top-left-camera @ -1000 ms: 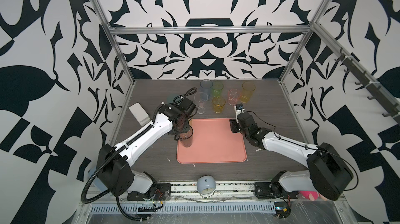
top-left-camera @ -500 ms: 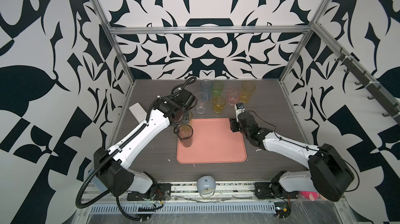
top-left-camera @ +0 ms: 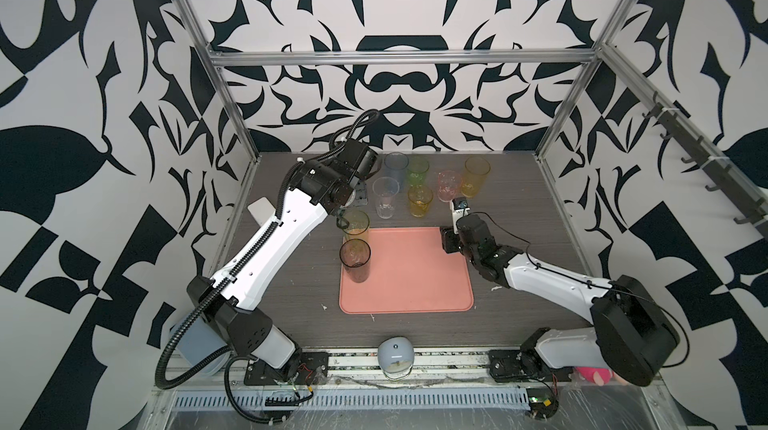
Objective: Place the glasses into the tray
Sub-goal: 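Move the left gripper up and over the tall clear glass in the row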
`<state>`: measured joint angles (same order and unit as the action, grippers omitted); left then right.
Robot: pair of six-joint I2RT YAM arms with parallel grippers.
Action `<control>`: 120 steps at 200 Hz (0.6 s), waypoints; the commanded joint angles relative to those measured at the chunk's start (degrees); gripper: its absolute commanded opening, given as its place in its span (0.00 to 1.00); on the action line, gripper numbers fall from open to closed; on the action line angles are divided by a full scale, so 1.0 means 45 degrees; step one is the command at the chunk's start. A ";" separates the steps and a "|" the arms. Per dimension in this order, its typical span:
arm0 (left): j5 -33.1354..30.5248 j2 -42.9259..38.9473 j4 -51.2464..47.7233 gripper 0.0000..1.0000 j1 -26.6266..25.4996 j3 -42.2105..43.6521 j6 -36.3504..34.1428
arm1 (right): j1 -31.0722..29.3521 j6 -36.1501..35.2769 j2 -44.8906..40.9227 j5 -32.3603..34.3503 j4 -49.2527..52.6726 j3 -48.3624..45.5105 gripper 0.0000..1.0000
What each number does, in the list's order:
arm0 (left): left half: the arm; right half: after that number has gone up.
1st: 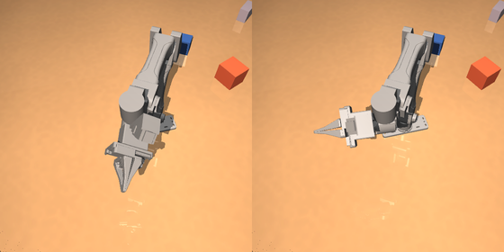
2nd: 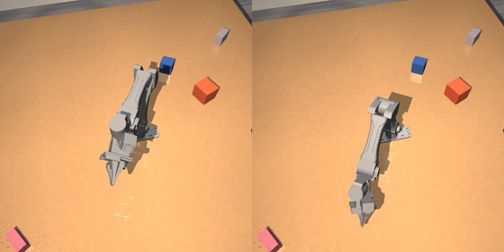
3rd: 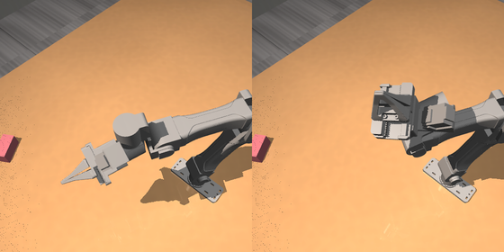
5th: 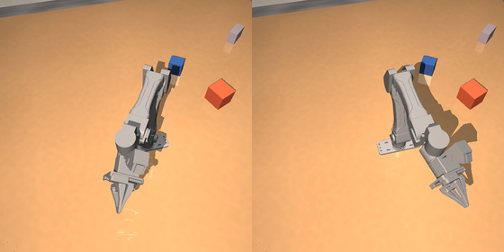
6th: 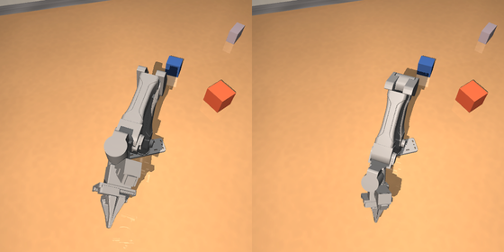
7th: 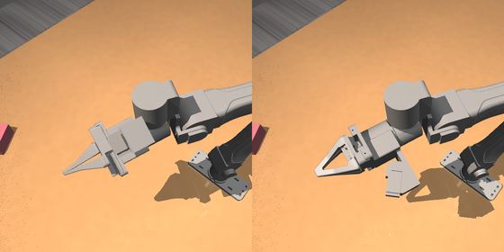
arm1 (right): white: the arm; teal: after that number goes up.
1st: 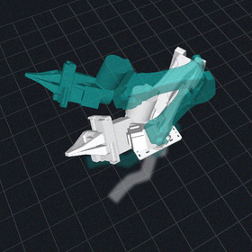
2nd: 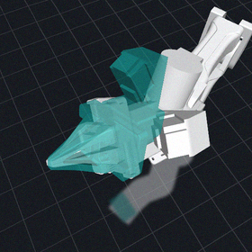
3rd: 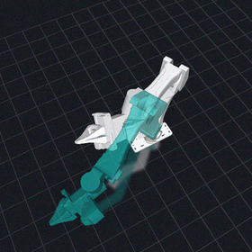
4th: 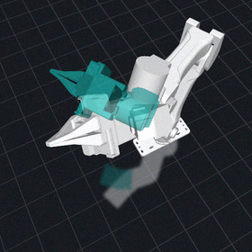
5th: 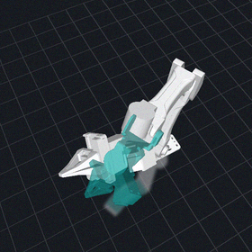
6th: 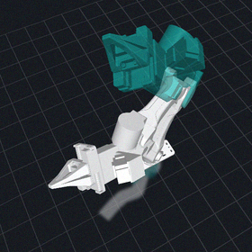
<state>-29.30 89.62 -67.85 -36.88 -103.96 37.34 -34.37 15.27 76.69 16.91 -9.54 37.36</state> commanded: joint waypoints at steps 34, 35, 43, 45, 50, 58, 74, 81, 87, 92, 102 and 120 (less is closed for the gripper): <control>0.0590 0.1463 -0.0021 0.67 0.0739 -0.1498 -0.0634 | -0.0033 -0.0126 -0.0347 0.0274 -0.0632 -0.0121 0.60; 0.0601 0.1496 -0.0020 0.68 0.0747 -0.1512 -0.0638 | -0.0026 -0.0119 -0.0344 0.0270 -0.0633 -0.0120 0.60; 0.0704 0.1711 0.0055 0.67 0.0821 -0.1736 -0.0695 | -0.0021 -0.0124 -0.0327 0.0268 -0.0623 -0.0117 0.60; 0.0738 0.1760 0.0083 0.67 0.0840 -0.1779 -0.0714 | -0.0034 -0.0124 -0.0324 0.0257 -0.0626 -0.0109 0.60; 0.0832 0.1897 0.0141 0.68 0.0879 -0.1884 -0.0753 | -0.0029 -0.0122 -0.0322 0.0247 -0.0621 -0.0102 0.60; 0.0980 0.2122 0.0250 0.68 0.0957 -0.2060 -0.0833 | -0.0019 -0.0124 -0.0315 0.0257 -0.0629 -0.0116 0.60; 0.1262 0.2580 0.0422 0.68 0.1066 -0.2430 -0.0934 | -0.0033 -0.0126 -0.0321 0.0297 -0.0571 -0.0064 0.60; 0.1394 0.2787 0.0513 0.68 0.1085 -0.2546 -0.0990 | -0.0024 -0.0123 -0.0351 0.0239 -0.0550 -0.0061 0.60; 0.1537 0.2948 0.0613 0.68 0.1094 -0.2641 -0.1040 | -0.0020 -0.0113 -0.0391 0.0209 -0.0545 -0.0061 0.60; 0.1628 0.3078 0.0691 0.68 0.1101 -0.2704 -0.1080 | -0.0019 -0.0121 -0.0412 0.0197 -0.0558 -0.0071 0.60; 0.1860 0.3340 0.0782 0.68 0.1107 -0.2813 -0.1092 | -0.0022 -0.0111 -0.0439 0.0169 -0.0556 -0.0080 0.60; 0.2241 0.3697 0.1186 0.68 0.1126 -0.2721 -0.1141 | -0.0021 -0.0104 -0.0505 0.0206 -0.0453 -0.0022 0.60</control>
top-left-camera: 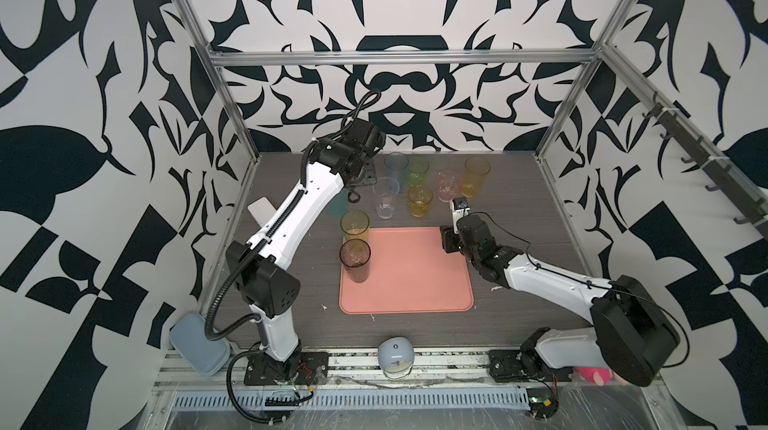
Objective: Place the glasses into the tray
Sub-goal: 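Move the left gripper up and over the tall clear glass in the row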
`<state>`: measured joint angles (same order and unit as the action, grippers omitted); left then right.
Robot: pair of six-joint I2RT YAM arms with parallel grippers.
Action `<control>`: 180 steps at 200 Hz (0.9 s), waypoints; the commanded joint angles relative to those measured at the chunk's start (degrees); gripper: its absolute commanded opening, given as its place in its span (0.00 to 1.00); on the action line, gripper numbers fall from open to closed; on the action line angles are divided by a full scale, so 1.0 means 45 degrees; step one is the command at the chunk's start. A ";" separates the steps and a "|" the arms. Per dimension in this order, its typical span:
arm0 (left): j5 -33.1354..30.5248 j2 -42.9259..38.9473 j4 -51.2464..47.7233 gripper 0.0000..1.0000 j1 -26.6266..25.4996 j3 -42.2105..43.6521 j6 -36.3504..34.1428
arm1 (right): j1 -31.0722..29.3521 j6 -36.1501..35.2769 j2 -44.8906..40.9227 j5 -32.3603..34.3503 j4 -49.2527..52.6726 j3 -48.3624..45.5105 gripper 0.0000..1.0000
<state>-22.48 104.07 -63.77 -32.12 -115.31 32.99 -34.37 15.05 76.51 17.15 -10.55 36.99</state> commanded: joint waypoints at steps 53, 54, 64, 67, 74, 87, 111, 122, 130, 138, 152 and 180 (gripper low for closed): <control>0.1807 0.1483 0.1237 0.68 0.0184 0.0343 0.0030 | -0.0020 -0.0043 -0.0694 0.0264 -0.0276 -0.0112 0.59; 0.1839 0.1502 0.1249 0.68 0.0184 0.0347 0.0041 | -0.0019 -0.0043 -0.0694 0.0268 -0.0274 -0.0112 0.59; 0.2088 0.1659 0.1328 0.68 0.0237 0.0446 0.0066 | -0.0037 -0.0046 -0.0677 0.0252 -0.0303 -0.0115 0.59; 0.2122 0.1700 0.1337 0.67 0.0252 0.0465 0.0094 | -0.0035 -0.0041 -0.0674 0.0252 -0.0294 -0.0115 0.59; 0.2180 0.1786 0.1351 0.67 0.0291 0.0568 0.0128 | -0.0035 -0.0029 -0.0641 0.0247 -0.0294 -0.0098 0.59; 0.2262 0.1929 0.1446 0.67 0.0334 0.0652 0.0129 | -0.0028 -0.0024 -0.0635 0.0155 -0.0254 -0.0059 0.59; 0.2522 0.2160 0.1634 0.67 0.0490 0.0830 0.0187 | -0.0023 -0.0028 -0.0616 0.0250 -0.0277 -0.0098 0.59; 0.2666 0.2253 0.1708 0.67 0.0554 0.0869 0.0188 | -0.0023 -0.0036 -0.0614 0.0251 -0.0281 -0.0076 0.59; 0.2761 0.2370 0.1751 0.66 0.0591 0.0861 0.0188 | -0.0020 -0.0036 -0.0577 0.0238 -0.0257 -0.0076 0.59; 0.2833 0.2481 0.1788 0.66 0.0613 0.0848 0.0188 | -0.0032 -0.0015 -0.0559 0.0233 -0.0254 -0.0076 0.59; 0.3036 0.2709 0.1824 0.65 0.0634 0.0757 0.0207 | -0.0018 -0.0035 -0.0539 0.0230 -0.0265 -0.0076 0.59; 0.3529 0.3311 0.1650 0.56 0.0653 0.0280 0.0159 | -0.0009 -0.0038 -0.0518 0.0180 -0.0255 -0.0057 0.59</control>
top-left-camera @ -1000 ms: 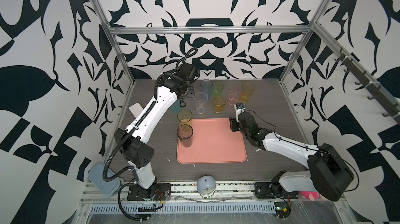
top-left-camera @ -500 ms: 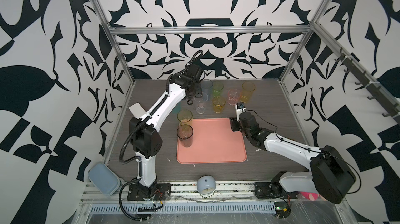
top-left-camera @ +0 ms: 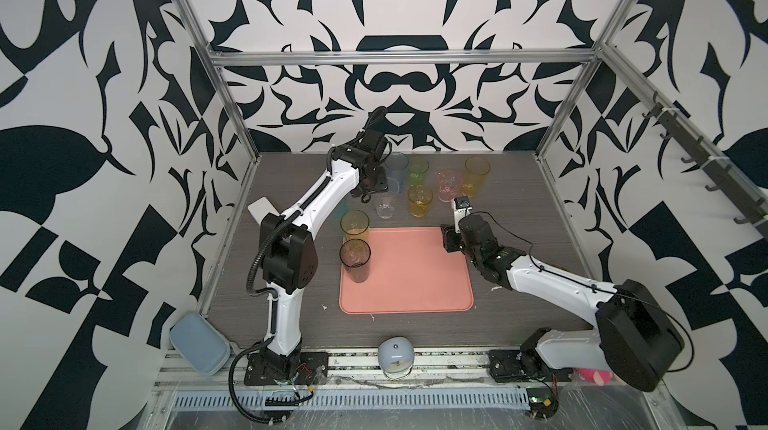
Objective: Place the glasses into the tray
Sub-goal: 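Move the left gripper up and over the tall clear glass in the row, then lower the left gripper around the tall clear glass and close it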
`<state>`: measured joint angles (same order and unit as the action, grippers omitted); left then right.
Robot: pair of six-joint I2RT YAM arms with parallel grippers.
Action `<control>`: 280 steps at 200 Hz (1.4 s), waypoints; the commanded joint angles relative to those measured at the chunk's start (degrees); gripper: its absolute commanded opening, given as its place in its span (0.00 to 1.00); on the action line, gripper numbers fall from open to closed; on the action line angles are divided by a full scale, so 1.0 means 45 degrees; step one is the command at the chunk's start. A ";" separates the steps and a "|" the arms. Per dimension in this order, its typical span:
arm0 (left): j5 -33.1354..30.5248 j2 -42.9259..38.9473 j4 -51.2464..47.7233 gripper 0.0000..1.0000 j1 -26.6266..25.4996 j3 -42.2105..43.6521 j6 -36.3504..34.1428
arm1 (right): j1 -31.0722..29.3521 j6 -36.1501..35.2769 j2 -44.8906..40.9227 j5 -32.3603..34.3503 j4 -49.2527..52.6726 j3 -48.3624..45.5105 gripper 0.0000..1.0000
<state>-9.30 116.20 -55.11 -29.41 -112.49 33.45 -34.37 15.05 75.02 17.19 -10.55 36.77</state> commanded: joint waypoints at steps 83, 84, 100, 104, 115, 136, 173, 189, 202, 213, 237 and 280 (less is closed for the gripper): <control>-0.0372 0.1643 -0.0979 0.45 0.0089 -0.1339 -0.0432 | -0.0021 -0.0123 0.0204 -0.0208 -0.0415 0.0147 0.59; -0.0364 0.1651 -0.0987 0.45 0.0080 -0.1355 -0.0437 | -0.0020 -0.0122 0.0213 -0.0207 -0.0413 0.0148 0.59; -0.0238 0.1811 -0.1056 0.42 0.0106 -0.1541 -0.0447 | -0.0018 -0.0122 0.0242 -0.0182 -0.0438 0.0137 0.59; -0.0201 0.1844 -0.1054 0.42 0.0109 -0.1563 -0.0442 | -0.0033 -0.0126 0.0242 -0.0166 -0.0433 0.0128 0.59; -0.0123 0.1916 -0.1017 0.41 0.0109 -0.1605 -0.0451 | -0.0019 -0.0142 0.0240 -0.0148 -0.0418 0.0129 0.59; -0.0028 0.2081 -0.1054 0.37 0.0141 -0.1810 -0.0471 | -0.0023 -0.0170 0.0227 -0.0104 -0.0431 0.0119 0.59; 0.0147 0.2333 -0.1129 0.30 0.0217 -0.2100 -0.0539 | -0.0023 -0.0190 0.0259 -0.0129 -0.0399 0.0148 0.59; 0.0259 0.2434 -0.1132 0.27 0.0301 -0.2171 -0.0579 | -0.0025 -0.0179 0.0237 -0.0109 -0.0387 0.0148 0.59; 0.0356 0.2512 -0.1133 0.24 0.0341 -0.2207 -0.0606 | -0.0031 -0.0190 0.0240 -0.0104 -0.0371 0.0146 0.59; 0.0400 0.2581 -0.1142 0.22 0.0344 -0.2268 -0.0636 | -0.0032 -0.0186 0.0262 -0.0095 -0.0379 0.0148 0.59; 0.0480 0.2641 -0.1132 0.17 0.0334 -0.2328 -0.0710 | -0.0026 -0.0182 0.0332 -0.0061 -0.0352 0.0177 0.59; 0.0503 0.2542 -0.1149 0.06 0.0344 -0.2443 -0.0831 | -0.0023 -0.0181 0.0418 -0.0012 -0.0301 0.0255 0.59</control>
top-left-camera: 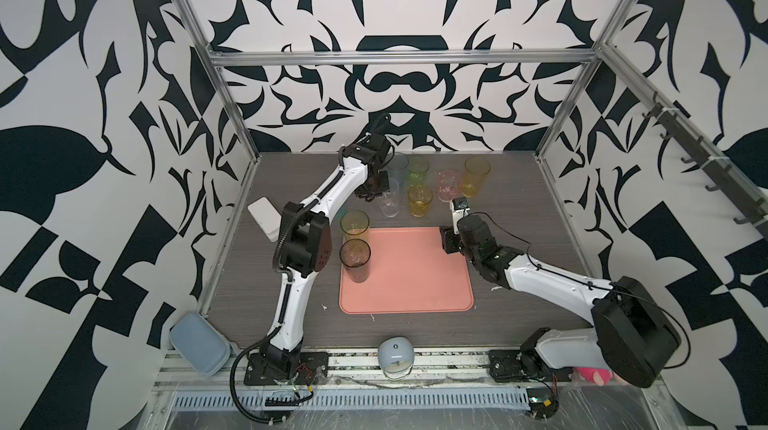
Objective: Place the glasses into the tray
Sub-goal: 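Lower the left gripper around the tall clear glass and close it, then lift the tall clear glass with the left gripper off the table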
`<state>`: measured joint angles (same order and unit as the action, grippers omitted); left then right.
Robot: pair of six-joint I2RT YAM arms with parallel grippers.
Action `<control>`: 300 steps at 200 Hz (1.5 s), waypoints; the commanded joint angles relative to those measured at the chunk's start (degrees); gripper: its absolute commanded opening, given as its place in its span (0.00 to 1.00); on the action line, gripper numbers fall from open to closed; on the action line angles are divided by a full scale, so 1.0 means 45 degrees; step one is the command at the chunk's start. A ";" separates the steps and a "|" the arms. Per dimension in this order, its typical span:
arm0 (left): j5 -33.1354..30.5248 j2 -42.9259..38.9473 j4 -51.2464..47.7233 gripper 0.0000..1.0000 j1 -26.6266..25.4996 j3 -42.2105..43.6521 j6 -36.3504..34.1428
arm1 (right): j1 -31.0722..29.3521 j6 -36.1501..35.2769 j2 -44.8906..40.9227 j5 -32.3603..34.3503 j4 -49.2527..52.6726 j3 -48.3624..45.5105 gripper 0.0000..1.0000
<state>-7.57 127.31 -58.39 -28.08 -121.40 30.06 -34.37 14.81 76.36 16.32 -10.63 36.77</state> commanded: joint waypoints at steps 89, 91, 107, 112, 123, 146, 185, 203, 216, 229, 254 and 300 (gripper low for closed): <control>0.0023 -0.1126 -0.0656 0.00 0.0043 -0.0365 -0.0275 | -0.0019 -0.0132 0.0121 0.0194 -0.0199 0.0264 0.59; 0.0037 -0.1162 -0.0657 0.00 0.0047 -0.0365 -0.0275 | -0.0023 -0.0128 0.0112 0.0190 -0.0197 0.0265 0.59; 0.0006 -0.1455 -0.0797 0.00 0.0042 -0.0436 -0.0255 | -0.0031 -0.0120 0.0082 0.0222 -0.0197 0.0275 0.59; -0.0016 -0.1565 -0.0851 0.00 0.0040 -0.0460 -0.0255 | -0.0023 -0.0126 0.0056 0.0250 -0.0196 0.0266 0.59; -0.0037 -0.1819 -0.0954 0.00 0.0047 -0.0530 -0.0261 | -0.0018 -0.0131 0.0053 0.0258 -0.0198 0.0236 0.59; -0.0145 -0.2354 -0.1269 0.00 0.0047 -0.0726 -0.0237 | -0.0018 -0.0143 -0.0029 0.0300 -0.0182 0.0231 0.58; -0.0409 -0.3329 -0.1932 0.00 0.0037 -0.1143 -0.0198 | -0.0019 -0.0165 -0.0206 0.0324 -0.0179 0.0163 0.59; -0.0583 -0.3777 -0.2276 0.00 0.0042 -0.1393 -0.0178 | -0.0024 -0.0166 -0.0249 0.0299 -0.0157 0.0168 0.59; -0.0851 -0.4116 -0.2532 0.00 0.0046 -0.1529 -0.0177 | -0.0020 -0.0175 -0.0286 0.0271 -0.0166 0.0168 0.59; -0.1098 -0.4432 -0.2827 0.00 0.0042 -0.1712 -0.0196 | -0.0024 -0.0169 -0.0289 0.0280 -0.0143 0.0156 0.59; -0.1581 -0.5024 -0.3412 0.00 0.0066 -0.2084 -0.0197 | -0.0022 -0.0168 -0.0289 0.0280 -0.0127 0.0163 0.59; -0.2386 -0.6102 -0.4621 0.00 0.0265 -0.2318 -0.0211 | -0.0022 -0.0166 -0.0479 0.0260 -0.0058 0.0138 0.59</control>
<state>-15.16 103.59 -73.12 -27.83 -130.15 29.06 -34.37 14.76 76.64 16.73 -10.35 36.77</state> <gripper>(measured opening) 0.101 0.587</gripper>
